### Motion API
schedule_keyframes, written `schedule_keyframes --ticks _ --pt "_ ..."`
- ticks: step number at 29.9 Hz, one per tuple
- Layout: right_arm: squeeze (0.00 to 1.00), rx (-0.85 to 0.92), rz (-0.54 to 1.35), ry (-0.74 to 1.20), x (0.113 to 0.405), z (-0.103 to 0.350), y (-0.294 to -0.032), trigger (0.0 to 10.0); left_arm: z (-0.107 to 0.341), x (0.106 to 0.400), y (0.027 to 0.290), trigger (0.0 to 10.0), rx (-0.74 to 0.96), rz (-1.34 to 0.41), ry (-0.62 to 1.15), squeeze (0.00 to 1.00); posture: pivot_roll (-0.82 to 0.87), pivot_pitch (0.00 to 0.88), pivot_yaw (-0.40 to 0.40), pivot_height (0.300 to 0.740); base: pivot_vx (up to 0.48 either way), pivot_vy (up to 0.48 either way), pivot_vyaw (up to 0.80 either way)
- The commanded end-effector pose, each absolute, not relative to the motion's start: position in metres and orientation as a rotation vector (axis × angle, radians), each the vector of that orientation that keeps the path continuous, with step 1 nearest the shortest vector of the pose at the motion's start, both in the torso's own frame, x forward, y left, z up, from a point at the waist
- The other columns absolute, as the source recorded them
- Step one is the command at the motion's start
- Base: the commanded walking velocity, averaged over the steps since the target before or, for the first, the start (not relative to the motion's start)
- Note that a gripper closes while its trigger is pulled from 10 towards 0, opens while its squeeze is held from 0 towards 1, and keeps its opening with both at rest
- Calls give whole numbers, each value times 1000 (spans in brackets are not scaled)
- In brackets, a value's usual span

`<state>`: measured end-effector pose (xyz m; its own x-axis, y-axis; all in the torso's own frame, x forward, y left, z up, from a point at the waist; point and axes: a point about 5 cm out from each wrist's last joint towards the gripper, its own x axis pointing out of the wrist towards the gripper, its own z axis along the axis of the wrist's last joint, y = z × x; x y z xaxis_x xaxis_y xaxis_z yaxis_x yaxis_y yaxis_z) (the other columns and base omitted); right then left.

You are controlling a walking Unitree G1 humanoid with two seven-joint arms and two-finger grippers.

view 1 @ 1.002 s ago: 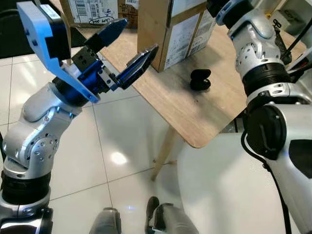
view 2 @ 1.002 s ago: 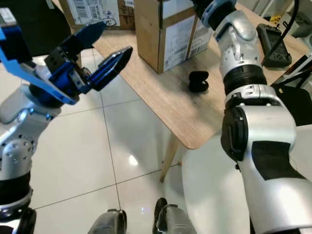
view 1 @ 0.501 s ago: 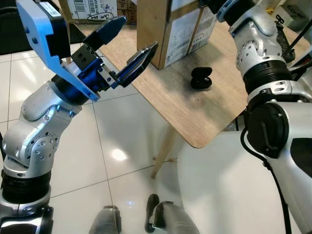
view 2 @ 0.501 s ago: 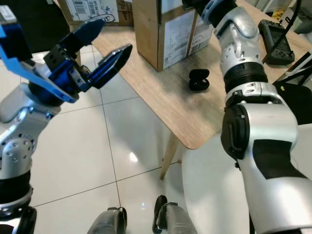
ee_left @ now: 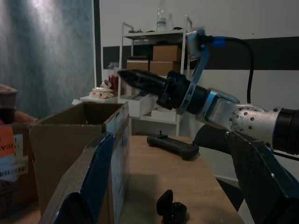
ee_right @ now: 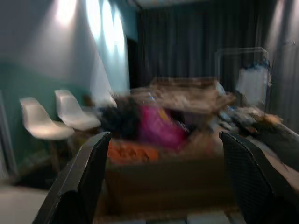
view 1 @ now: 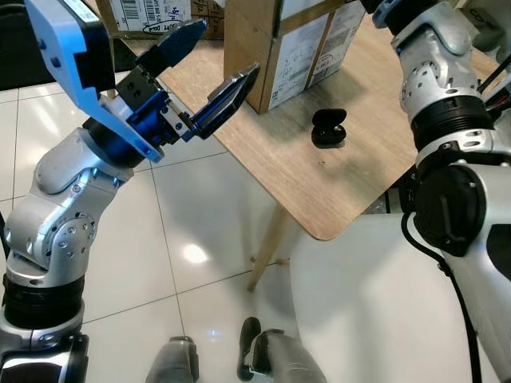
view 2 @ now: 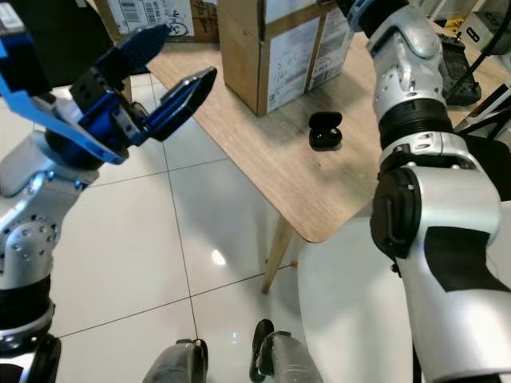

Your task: Picking trash to rubbish bin

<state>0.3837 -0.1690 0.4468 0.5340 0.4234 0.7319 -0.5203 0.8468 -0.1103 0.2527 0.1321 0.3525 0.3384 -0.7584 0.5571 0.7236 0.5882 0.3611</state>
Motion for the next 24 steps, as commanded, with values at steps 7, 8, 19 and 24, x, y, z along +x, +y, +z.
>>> schedule_keyframes --ticks 7,8,19,24 --pt "0 265 1069 -963 357 448 -158 10000 343 258 130 10000 30 -952 -758 0 81 226 -64 740 0 0 0" --pt "0 253 1124 -957 355 443 -155 10000 340 260 132 10000 25 -940 -750 0 80 222 -64 740 0 0 0" --pt "0 221 1539 -760 319 362 -118 10000 311 285 171 10000 -30 -719 -629 0 93 174 -53 740 0 0 0" --pt "0 237 1595 -687 312 339 -110 10000 296 296 188 10000 -1 -602 -554 0 92 168 -50 740 0 0 0"
